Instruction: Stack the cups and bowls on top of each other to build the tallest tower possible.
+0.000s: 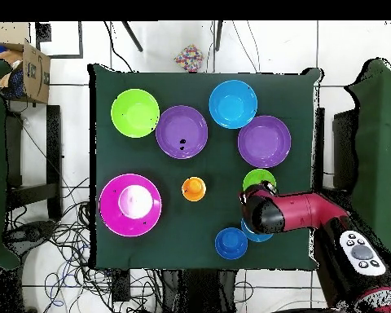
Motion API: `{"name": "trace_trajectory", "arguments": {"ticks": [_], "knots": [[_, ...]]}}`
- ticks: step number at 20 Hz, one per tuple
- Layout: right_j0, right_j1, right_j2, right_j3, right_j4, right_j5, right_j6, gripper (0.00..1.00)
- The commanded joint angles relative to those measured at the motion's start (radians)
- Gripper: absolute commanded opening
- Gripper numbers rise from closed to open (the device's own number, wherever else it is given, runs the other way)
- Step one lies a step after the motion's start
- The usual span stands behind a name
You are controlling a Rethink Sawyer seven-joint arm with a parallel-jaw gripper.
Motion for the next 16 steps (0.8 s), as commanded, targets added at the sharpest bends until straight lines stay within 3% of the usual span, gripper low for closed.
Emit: {"name": "trace_trajectory", "arguments": {"ticks": [1,16], "knots": [[0.054,0.042,-0.004,0.042,-0.048,-0.047,0.078,1.0],[0.061,0.045,-0.006,0.053,-0.033,-0.06,0.075,1.0]]}}
